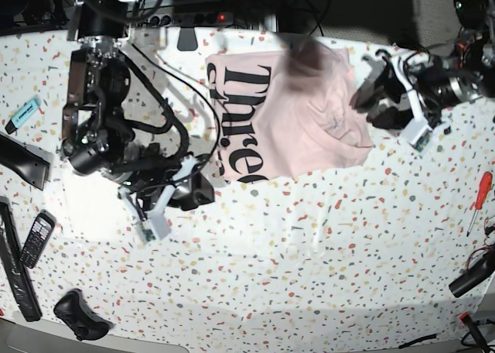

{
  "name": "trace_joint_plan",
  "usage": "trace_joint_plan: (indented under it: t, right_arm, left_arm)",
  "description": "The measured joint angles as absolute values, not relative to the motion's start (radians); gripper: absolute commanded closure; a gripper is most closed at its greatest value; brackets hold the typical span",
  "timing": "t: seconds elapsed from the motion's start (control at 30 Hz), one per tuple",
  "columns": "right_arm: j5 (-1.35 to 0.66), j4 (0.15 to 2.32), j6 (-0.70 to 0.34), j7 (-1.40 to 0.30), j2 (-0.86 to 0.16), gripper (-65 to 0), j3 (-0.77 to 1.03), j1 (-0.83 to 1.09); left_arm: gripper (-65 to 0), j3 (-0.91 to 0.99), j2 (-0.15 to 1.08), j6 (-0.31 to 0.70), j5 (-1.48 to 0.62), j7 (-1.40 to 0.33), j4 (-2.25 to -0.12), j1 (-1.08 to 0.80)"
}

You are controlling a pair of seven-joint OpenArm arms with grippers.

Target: Fold the T-shirt properly

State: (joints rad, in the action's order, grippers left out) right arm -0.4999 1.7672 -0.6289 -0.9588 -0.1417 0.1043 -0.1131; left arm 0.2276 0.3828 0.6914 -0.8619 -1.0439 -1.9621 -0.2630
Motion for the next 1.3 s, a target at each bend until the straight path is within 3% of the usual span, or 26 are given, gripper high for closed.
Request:
trace_joint_plan:
  t: [0.23,0.47,0.6,0.8,0.87,0.93,0.97,1.1,1.3]
  right_arm:
    - [-0.507,1.767,-0.629,-0.958,-0.169,-18.9,0.117,-0.108]
    - [-0.511,1.767,-0.629,-0.958,-0.171,-18.9,0.117,-0.109]
    - [-0.511,1.767,-0.629,-0.959,-0.172,-18.9,0.117,-0.109]
    - [-0.511,1.767,-0.628,-0.958,-0.172,-18.9,0.117,-0.109]
    - [-0.511,1.767,-0.629,-0.958,-0.171,-18.9,0.117,-0.109]
    - [-0.511,1.767,-0.629,-0.958,-0.171,-18.9,0.117,-0.109]
    - [-0.511,1.767,-0.629,-0.959,-0.171,-18.9,0.117,-0.109]
    - [-0.511,1.767,-0.629,-0.958,-0.171,-18.9,0.117,-0.109]
    - [-0.516,1.767,-0.629,-0.958,-0.171,-18.9,0.117,-0.109]
  left_arm:
    - [-26.0,0.137,0.384,0.692,-0.856,-1.044,-2.033,-0.385]
    - [-26.0,-0.041,0.383,0.693,-0.593,-0.957,-2.033,-0.404]
    - [-26.0,-0.054,0.384,0.606,-0.429,-0.871,-2.033,-0.404]
    - [-25.6,-0.053,0.386,0.589,-0.410,-0.871,-2.033,-0.404]
    - [-18.7,-0.053,0.386,0.590,-0.410,-0.871,-2.033,-0.405]
    - [-4.0,-0.053,0.386,0.590,-0.410,-0.870,-2.033,-0.407]
    - [0.0,-0.053,0.386,0.590,-0.410,-0.870,-2.033,-0.410]
    - [0.0,-0.054,0.386,0.608,-0.246,-0.862,-2.033,-0.416]
    - [0.0,-0.010,0.394,0.525,-0.066,-0.848,-2.033,-0.413]
